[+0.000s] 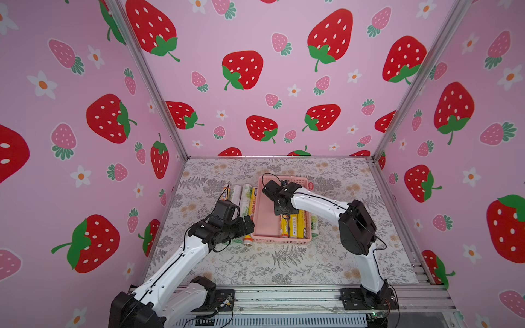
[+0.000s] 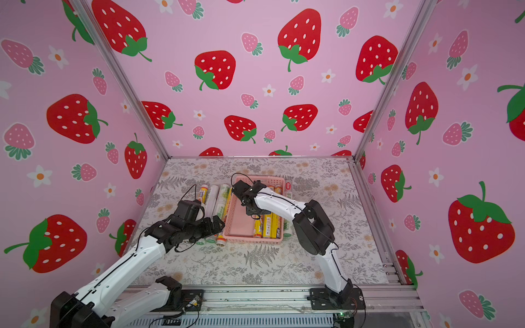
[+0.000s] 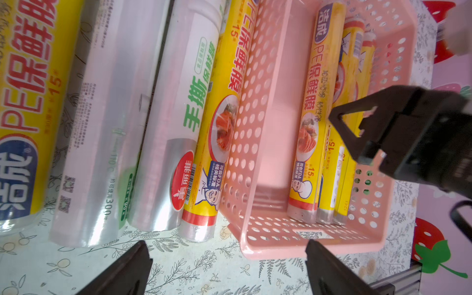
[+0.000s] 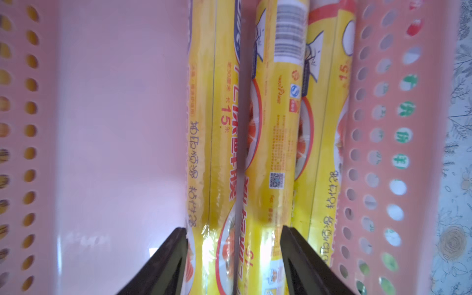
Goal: Put the plastic wrap into the basket
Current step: Place the plastic wrap in the basket.
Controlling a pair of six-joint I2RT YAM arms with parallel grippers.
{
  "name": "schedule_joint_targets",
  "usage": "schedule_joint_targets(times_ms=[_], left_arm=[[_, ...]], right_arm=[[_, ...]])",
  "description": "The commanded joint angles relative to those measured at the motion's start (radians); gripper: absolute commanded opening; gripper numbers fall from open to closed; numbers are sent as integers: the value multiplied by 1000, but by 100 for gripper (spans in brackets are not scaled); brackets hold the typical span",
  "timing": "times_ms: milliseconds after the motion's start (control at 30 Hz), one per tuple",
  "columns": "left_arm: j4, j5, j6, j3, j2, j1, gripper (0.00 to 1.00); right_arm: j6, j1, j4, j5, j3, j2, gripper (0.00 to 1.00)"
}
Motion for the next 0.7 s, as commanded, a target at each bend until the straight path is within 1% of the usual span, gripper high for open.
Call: schedule_joint_targets(times_ms=[0, 100, 167, 267, 333, 500, 567, 667], left_arm=[[22, 34, 11, 16, 29, 0, 100], [26, 53, 25, 45, 62, -4, 100], [27, 64, 32, 67, 85, -7, 98], [34, 71, 36, 92, 114, -15, 97], [45, 69, 38, 103, 135, -20, 97], [50, 48, 33, 128, 186, -32, 97], [50, 35, 29, 131, 191, -35, 97], [45, 18, 24, 130, 181, -37, 97]], right_arm=[[-6, -15, 38, -9, -32, -92, 64], [5, -52, 59, -5, -124, -193, 63], [14, -93, 100, -12, -232, -286, 62], [2, -165, 164, -52, -380, -400, 61], [-16, -217, 180, -96, -452, -443, 61], [-67, -301, 240, -189, -564, -470, 61], [-81, -326, 271, -223, -584, -452, 61], [-99, -344, 299, -240, -584, -410, 61]])
